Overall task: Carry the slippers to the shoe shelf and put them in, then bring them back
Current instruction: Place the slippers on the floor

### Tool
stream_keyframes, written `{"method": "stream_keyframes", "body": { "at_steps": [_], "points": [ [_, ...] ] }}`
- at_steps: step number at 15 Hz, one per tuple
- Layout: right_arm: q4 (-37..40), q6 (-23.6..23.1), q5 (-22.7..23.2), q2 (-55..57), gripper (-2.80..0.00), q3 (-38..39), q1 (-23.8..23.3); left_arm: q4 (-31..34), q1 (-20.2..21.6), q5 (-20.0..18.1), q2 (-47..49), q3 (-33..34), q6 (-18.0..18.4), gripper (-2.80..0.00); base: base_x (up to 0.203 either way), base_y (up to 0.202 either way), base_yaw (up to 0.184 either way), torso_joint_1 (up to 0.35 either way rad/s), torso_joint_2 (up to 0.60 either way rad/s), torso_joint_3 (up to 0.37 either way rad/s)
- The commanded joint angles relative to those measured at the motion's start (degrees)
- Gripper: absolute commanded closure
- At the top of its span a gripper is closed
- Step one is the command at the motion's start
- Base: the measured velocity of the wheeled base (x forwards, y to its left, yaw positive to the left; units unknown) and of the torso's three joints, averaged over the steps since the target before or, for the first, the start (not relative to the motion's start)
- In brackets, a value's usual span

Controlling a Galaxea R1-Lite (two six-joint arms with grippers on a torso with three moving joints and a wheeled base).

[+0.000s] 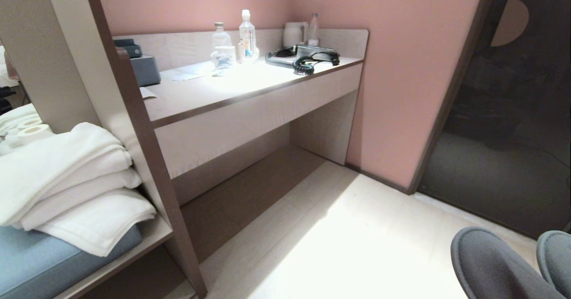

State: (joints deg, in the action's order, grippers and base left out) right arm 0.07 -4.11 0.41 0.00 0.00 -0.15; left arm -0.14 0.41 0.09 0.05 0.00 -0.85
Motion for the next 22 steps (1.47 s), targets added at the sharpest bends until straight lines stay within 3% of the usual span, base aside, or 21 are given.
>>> {"method": "stream_keyframes", "body": {
  "at_steps": [1, 7, 22],
  "points": [
    [0.0, -0.1, 0.0, 0.1, 0.0, 0.0, 0.1, 0.0, 0.0, 0.0, 0.0, 0.0, -0.1, 0.0, 0.2, 0.0, 0.003, -0.005, 0.0, 0.001],
    [-0.1, -0.2, 0.0, 0.1, 0.0, 0.0, 0.1, 0.0, 0.0, 0.0, 0.0, 0.0, -0.1, 0.0, 0.045, 0.0, -0.001, 0.004, 0.0, -0.017],
    [-0.1, -1.0, 0.1, 0.1, 0.0, 0.0, 0.0, 0.0, 0.0, 0.0, 0.0, 0.0, -0.2, 0.0, 0.0, 0.0, 0.0, 0.002, 0.0, -0.193]
  ]
}}
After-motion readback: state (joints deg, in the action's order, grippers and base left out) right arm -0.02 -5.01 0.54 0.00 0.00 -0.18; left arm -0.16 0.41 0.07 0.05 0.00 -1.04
